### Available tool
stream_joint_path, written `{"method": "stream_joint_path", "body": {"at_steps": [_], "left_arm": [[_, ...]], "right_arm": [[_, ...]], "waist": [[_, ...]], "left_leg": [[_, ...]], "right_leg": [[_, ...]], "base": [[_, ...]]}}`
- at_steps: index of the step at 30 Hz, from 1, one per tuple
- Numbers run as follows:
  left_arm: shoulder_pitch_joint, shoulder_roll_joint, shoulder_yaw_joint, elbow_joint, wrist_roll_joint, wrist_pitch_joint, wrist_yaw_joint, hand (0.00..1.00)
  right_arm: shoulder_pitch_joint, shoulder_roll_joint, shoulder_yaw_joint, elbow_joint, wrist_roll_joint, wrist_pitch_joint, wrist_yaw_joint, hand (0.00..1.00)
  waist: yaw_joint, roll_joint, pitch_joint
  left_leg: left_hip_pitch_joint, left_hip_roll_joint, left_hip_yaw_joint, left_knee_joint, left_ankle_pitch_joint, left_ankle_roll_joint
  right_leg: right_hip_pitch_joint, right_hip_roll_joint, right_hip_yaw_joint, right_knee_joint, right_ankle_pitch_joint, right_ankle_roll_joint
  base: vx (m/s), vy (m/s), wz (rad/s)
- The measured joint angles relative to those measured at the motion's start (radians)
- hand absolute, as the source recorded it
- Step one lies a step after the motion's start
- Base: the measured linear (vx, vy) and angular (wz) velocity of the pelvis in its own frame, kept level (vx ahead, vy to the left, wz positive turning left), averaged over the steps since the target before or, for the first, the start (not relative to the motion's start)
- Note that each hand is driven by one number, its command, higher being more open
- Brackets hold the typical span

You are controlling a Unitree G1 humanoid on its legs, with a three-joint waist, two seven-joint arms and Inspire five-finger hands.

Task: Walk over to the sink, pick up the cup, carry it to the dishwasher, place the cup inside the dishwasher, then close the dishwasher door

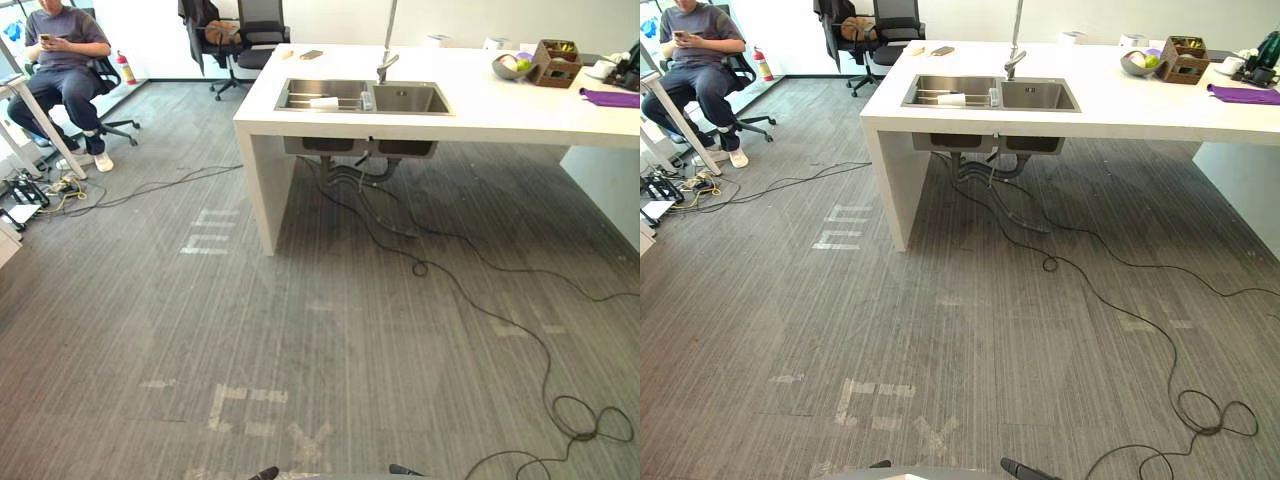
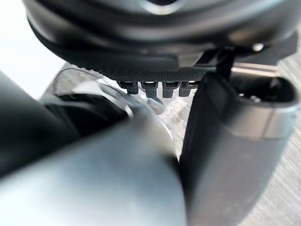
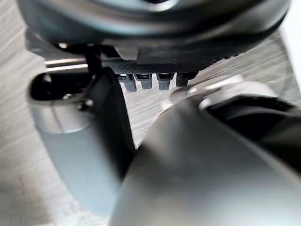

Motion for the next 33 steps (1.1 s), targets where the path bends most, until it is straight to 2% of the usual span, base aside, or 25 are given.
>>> {"method": "stream_joint_path", "body": {"at_steps": [1, 3, 5, 12, 19, 24, 26, 29, 33], "left_arm": [[-0.002, -0.002, -0.001, 0.000, 0.010, -0.038, 0.000, 1.00], [-0.002, -0.004, -0.005, -0.003, 0.021, -0.088, 0.000, 1.00], [-0.001, -0.008, -0.006, -0.004, 0.045, -0.140, 0.003, 1.00], [0.000, -0.024, 0.004, -0.024, 0.068, -0.261, 0.042, 1.00], [0.021, -0.057, 0.028, -0.024, 0.029, -0.406, 0.046, 1.00], [0.032, -0.080, 0.029, -0.024, 0.001, -0.507, 0.060, 1.00], [0.034, -0.088, 0.030, -0.024, -0.034, -0.527, 0.060, 1.00], [0.034, -0.107, 0.047, -0.024, -0.129, -0.522, 0.064, 1.00], [0.036, -0.115, 0.067, -0.021, -0.161, -0.517, 0.062, 1.00]], "right_arm": [[-0.008, 0.005, 0.017, -0.003, -0.050, -0.056, -0.057, 1.00], [-0.011, 0.009, 0.025, -0.001, -0.080, -0.086, -0.103, 1.00], [-0.012, 0.011, 0.035, -0.003, -0.093, -0.100, -0.109, 1.00], [-0.009, 0.012, 0.035, -0.002, -0.072, -0.113, -0.031, 1.00], [0.008, 0.017, 0.035, 0.001, -0.051, -0.225, -0.005, 1.00], [0.019, 0.020, 0.036, 0.010, -0.006, -0.283, 0.031, 1.00], [0.030, 0.023, 0.036, 0.010, 0.037, -0.315, 0.059, 1.00], [0.039, 0.028, 0.036, 0.010, 0.074, -0.340, 0.092, 1.00], [0.046, 0.032, 0.033, 0.020, 0.117, -0.358, 0.126, 1.00]], "waist": [[0.000, 0.000, 0.009], [0.000, -0.007, 0.018], [0.000, -0.006, 0.019], [0.000, -0.016, 0.028], [-0.002, -0.014, 0.031], [-0.003, -0.013, 0.032], [-0.003, -0.013, 0.032], [-0.003, -0.013, 0.032], [-0.003, -0.013, 0.032]], "left_leg": [[0.001, 0.000, 0.001, -0.007, 0.003, -0.004], [0.004, 0.001, 0.000, -0.014, 0.004, -0.006], [0.005, 0.001, 0.003, -0.015, 0.004, -0.006], [0.012, 0.001, 0.002, -0.016, 0.004, -0.006], [0.012, 0.001, 0.002, -0.016, 0.006, -0.007], [0.011, 0.001, 0.000, -0.021, 0.012, -0.006], [0.011, 0.001, -0.002, -0.021, 0.014, -0.006], [0.009, 0.001, -0.004, -0.022, 0.017, -0.004], [0.009, 0.000, -0.011, -0.022, 0.020, -0.003]], "right_leg": [[-0.001, 0.000, -0.001, -0.001, -0.001, 0.002], [-0.001, 0.001, -0.003, -0.003, -0.002, 0.004], [0.000, 0.001, -0.009, -0.003, -0.006, 0.009], [0.014, 0.000, -0.028, 0.001, -0.018, 0.028], [0.015, -0.001, -0.034, 0.002, -0.019, 0.030], [0.015, -0.001, -0.040, 0.003, -0.019, 0.029], [0.015, -0.001, -0.043, 0.004, -0.019, 0.029], [0.015, -0.001, -0.046, 0.005, -0.018, 0.028], [0.015, -0.002, -0.053, 0.006, -0.018, 0.027]], "base": [[0.00, 0.000, 0.00], [0.00, 0.000, 0.00], [0.00, -0.021, 0.04], [-0.02, -0.023, 0.08], [-0.04, -0.020, 0.02], [-0.05, -0.025, 0.04], [-0.05, -0.024, 0.04], [-0.05, -0.022, 0.03], [-0.04, -0.020, 0.06]]}}
